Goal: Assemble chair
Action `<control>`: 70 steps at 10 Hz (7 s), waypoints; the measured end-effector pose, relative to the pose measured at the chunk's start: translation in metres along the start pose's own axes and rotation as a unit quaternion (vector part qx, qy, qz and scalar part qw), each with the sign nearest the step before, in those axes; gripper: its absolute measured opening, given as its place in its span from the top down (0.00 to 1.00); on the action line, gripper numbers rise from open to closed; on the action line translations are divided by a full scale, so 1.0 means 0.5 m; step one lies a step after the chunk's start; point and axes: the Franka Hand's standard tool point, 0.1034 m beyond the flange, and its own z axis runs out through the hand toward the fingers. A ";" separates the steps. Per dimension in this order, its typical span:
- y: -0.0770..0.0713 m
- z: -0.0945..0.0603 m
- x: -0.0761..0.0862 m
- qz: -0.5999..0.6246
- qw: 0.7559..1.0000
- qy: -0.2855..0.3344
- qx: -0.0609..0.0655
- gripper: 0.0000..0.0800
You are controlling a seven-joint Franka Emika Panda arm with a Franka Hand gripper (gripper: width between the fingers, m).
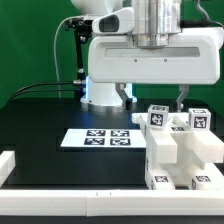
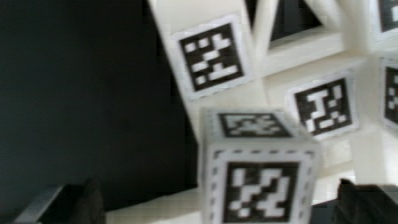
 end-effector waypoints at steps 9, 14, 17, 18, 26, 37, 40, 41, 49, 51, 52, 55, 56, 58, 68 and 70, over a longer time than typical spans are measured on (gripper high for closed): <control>-0.007 0.008 -0.004 0.137 0.991 0.003 0.000 0.65; -0.007 0.009 -0.001 0.375 0.927 0.002 0.005 0.65; -0.007 0.010 -0.002 0.394 0.919 0.002 0.005 0.42; -0.006 0.010 -0.001 0.371 0.929 0.002 0.004 0.26; -0.014 0.000 -0.009 -0.084 0.996 0.010 -0.002 0.19; -0.012 0.005 -0.008 0.078 0.997 0.009 -0.002 0.65; -0.018 0.005 -0.004 0.265 0.964 0.011 -0.002 0.65; -0.020 0.006 -0.005 0.344 0.939 0.012 0.000 0.65; -0.029 0.005 -0.005 0.358 0.934 0.012 0.012 0.23; -0.031 0.005 -0.014 0.186 0.983 0.008 0.010 0.19; -0.031 0.006 -0.013 0.175 0.984 0.008 0.009 0.19; -0.025 0.006 -0.010 0.051 0.999 0.010 0.008 0.19; -0.014 0.005 -0.002 -0.006 1.000 0.012 0.007 0.19; -0.014 0.006 -0.003 0.012 1.000 0.011 0.007 0.31; -0.016 0.008 0.005 0.495 0.869 -0.005 0.010 0.65; -0.017 0.008 0.005 0.481 0.877 -0.005 0.010 0.65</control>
Offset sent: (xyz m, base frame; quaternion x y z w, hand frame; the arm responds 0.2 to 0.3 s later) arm 0.0000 0.0000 0.0000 0.0000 0.0000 0.0650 0.9979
